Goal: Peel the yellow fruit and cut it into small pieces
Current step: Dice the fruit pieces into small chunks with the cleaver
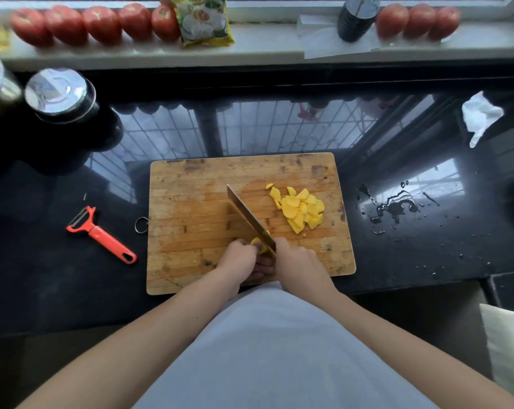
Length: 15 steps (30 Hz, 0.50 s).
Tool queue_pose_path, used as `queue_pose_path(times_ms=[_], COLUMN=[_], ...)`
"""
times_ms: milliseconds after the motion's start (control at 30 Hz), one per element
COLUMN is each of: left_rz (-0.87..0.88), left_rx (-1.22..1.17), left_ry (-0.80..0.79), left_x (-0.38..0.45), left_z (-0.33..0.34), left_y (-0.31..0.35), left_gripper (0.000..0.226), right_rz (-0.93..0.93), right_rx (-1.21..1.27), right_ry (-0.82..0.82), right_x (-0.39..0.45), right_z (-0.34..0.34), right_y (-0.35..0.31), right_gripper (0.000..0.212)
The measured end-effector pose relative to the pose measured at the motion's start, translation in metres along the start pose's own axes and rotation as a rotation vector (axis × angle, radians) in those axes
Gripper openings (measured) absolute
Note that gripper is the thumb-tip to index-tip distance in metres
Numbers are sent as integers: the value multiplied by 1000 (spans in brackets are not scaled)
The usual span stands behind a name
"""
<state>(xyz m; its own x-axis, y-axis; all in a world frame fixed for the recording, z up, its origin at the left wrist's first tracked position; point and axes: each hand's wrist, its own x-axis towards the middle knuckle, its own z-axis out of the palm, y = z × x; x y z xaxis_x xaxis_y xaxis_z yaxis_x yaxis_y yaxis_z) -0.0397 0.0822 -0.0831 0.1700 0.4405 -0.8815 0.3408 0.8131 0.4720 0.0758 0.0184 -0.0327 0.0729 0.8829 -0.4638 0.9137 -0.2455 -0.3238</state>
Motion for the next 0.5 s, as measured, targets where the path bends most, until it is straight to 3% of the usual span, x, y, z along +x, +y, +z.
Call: queue_pose_path(times_ms=[133,400,500], left_rz=[-32,-33,-18], left_rx=[-27,-77,-80], left_ry=[-20,22,31], left_x=[1,1,4], left_z=[-2,2,3], left_y=[2,0,-2], left_gripper=[30,4,8], right_rz=[74,7,-10], right_rx=[-5,-118,-131], right_ry=[43,-46,-68], right_x=[-19,-42,-42], right_z=[-6,-5,-6], right_y=[18,24,21], right_gripper=[9,12,10])
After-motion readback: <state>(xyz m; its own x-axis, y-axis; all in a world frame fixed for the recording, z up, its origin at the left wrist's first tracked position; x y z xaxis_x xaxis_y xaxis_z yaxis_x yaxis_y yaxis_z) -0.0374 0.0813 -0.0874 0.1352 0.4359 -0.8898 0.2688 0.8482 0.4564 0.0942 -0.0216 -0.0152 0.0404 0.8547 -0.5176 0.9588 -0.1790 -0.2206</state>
